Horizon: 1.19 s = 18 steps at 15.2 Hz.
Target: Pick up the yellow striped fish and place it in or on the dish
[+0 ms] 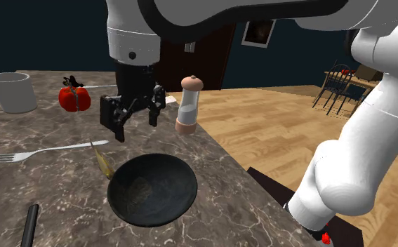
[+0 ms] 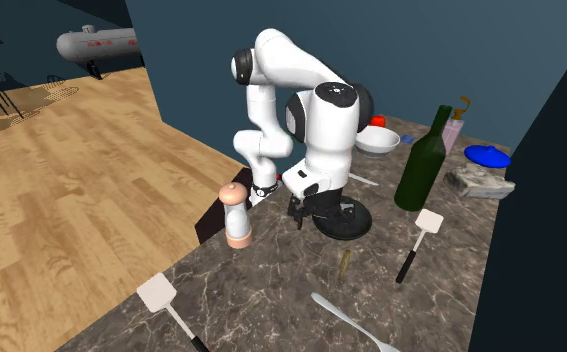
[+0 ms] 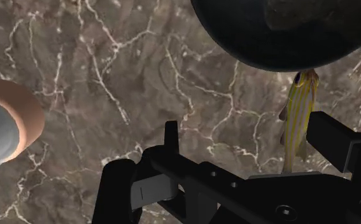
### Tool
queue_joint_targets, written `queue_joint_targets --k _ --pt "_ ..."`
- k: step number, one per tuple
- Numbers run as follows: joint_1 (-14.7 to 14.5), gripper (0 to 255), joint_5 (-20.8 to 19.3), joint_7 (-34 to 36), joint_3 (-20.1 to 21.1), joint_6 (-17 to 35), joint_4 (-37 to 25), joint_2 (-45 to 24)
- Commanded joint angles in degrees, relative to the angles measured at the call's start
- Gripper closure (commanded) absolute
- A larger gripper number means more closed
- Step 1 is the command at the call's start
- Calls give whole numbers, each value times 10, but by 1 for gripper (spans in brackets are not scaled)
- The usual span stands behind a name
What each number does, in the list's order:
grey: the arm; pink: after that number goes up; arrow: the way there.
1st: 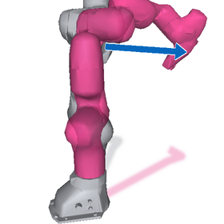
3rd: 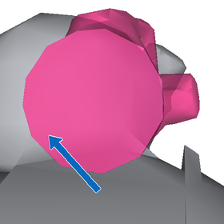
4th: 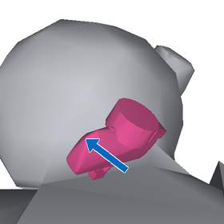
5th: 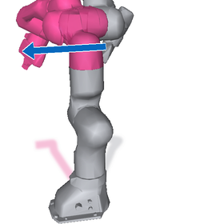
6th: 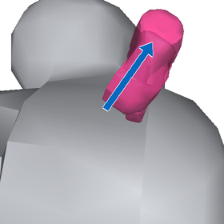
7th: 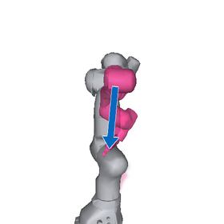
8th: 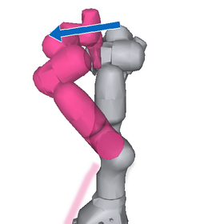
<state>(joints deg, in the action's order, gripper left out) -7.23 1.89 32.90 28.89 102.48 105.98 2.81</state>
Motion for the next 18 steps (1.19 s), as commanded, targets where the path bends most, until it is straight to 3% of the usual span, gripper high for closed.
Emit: queue_joint_targets --k 1,6,13,18 --pt "-12 0 -26 41 17 -9 -47 -52" --pt "-56 0 -88 114 32 -40 -162 -169" --pt "-53 0 -89 116 29 18 -103 -168" --pt "-53 0 -89 116 29 18 -103 -168"
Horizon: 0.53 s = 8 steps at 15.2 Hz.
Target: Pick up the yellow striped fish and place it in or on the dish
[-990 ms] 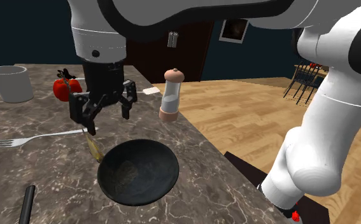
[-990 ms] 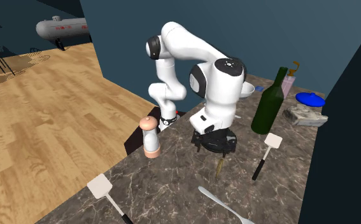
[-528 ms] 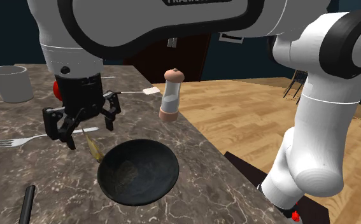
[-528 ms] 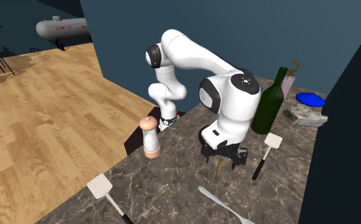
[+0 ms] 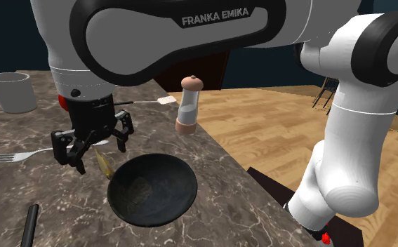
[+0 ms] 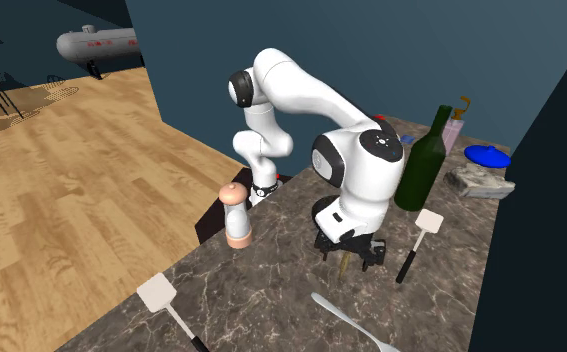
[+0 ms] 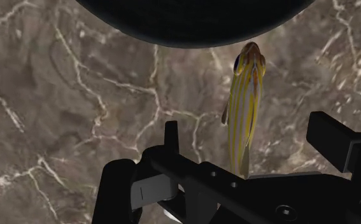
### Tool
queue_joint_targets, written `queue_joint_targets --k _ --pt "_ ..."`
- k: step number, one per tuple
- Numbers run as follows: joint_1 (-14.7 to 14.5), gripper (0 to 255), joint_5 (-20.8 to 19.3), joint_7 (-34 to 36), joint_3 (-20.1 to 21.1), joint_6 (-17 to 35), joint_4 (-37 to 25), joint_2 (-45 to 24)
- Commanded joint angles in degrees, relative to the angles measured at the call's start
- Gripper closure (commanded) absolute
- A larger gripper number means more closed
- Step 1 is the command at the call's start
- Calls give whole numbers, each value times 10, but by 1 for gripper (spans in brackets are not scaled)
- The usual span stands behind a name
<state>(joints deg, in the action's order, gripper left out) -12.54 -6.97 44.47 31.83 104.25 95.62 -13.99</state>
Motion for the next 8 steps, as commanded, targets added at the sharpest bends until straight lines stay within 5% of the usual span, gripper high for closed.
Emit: queue_joint_targets --k 1,3,4,8 --pt "0 0 0 0 0 0 0 0" --pt "0 0 0 0 0 0 0 0" --pt "0 255 0 0 0 0 0 0" --pt "0 255 0 0 0 0 0 0"
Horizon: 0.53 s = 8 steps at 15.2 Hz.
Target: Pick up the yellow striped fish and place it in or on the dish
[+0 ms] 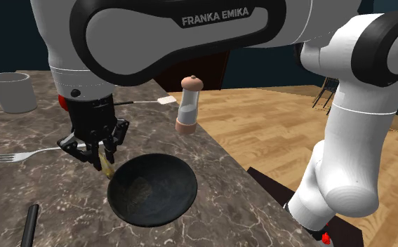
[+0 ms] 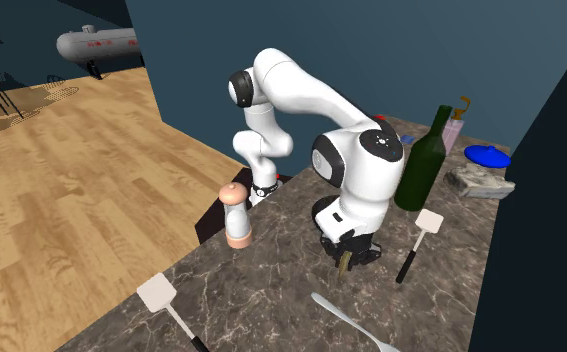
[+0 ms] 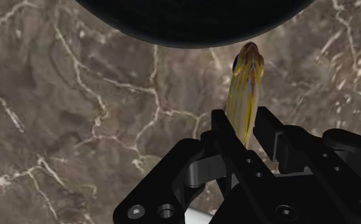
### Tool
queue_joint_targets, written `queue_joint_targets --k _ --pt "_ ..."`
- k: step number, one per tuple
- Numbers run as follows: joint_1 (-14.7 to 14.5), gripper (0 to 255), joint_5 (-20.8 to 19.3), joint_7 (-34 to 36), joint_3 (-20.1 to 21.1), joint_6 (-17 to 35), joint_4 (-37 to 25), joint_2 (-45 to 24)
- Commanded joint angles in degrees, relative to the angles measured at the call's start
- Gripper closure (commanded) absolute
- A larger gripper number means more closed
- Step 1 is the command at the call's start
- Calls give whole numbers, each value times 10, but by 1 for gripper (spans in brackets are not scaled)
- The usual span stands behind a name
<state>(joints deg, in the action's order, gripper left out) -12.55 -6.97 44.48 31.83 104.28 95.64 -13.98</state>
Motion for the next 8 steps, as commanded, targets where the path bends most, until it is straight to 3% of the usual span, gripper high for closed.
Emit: queue_joint_targets --k 1,8 --pt "0 255 0 0 0 0 0 0" --pt "-1 255 2 -1 1 -22 -20 3"
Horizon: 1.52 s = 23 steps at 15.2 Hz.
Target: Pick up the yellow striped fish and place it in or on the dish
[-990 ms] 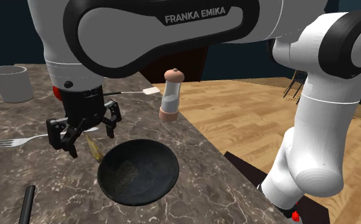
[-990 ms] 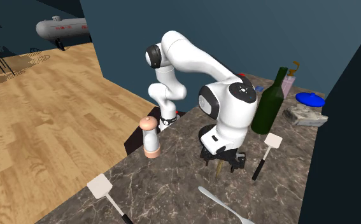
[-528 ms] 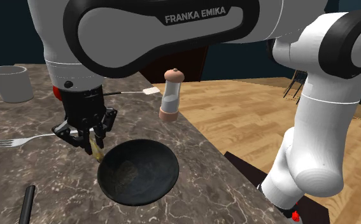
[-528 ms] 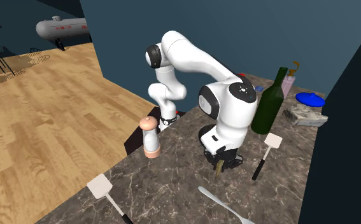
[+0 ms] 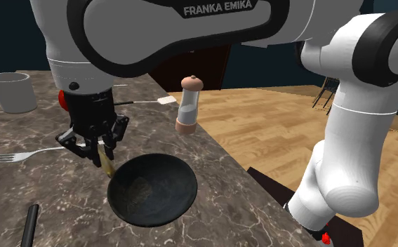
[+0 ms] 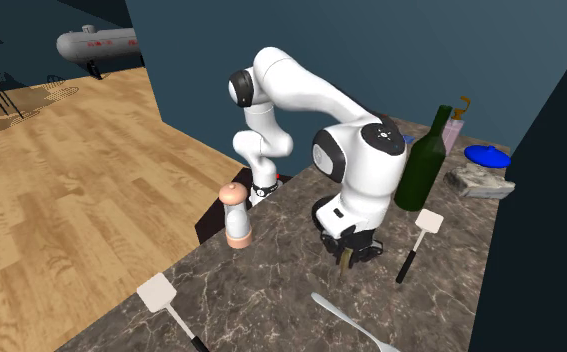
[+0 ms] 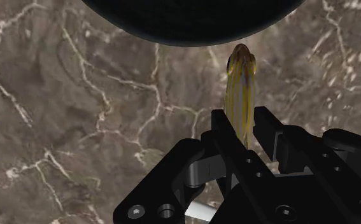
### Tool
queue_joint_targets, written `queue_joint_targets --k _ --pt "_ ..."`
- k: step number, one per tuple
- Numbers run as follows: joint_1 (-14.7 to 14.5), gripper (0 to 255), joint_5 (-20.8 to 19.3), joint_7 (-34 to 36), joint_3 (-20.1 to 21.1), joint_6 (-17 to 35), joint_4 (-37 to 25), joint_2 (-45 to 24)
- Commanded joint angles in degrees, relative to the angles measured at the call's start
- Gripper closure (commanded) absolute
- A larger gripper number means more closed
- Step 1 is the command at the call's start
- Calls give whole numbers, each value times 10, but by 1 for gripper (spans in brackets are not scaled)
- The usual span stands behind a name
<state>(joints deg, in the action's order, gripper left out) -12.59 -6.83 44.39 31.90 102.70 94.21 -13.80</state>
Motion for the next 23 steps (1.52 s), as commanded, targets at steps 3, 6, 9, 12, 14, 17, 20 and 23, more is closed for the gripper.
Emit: queue_joint_targets --k 3,6,9,12,14,17,20,23 --pt "-1 255 2 -1 1 -29 -27 2" --pt "-3 255 2 -2 2 -52 -50 2" --pt "-5 255 2 -2 3 -75 -75 1" --pt "-7 255 0 -1 3 -100 -102 -2" --pt "-10 255 -1 -1 4 -116 -121 -5" --pt "-14 255 -4 0 5 -142 -151 -10" --pt "-18 255 -8 2 5 -166 -182 -17" --pt "0 255 34 0 12 -140 -86 62"
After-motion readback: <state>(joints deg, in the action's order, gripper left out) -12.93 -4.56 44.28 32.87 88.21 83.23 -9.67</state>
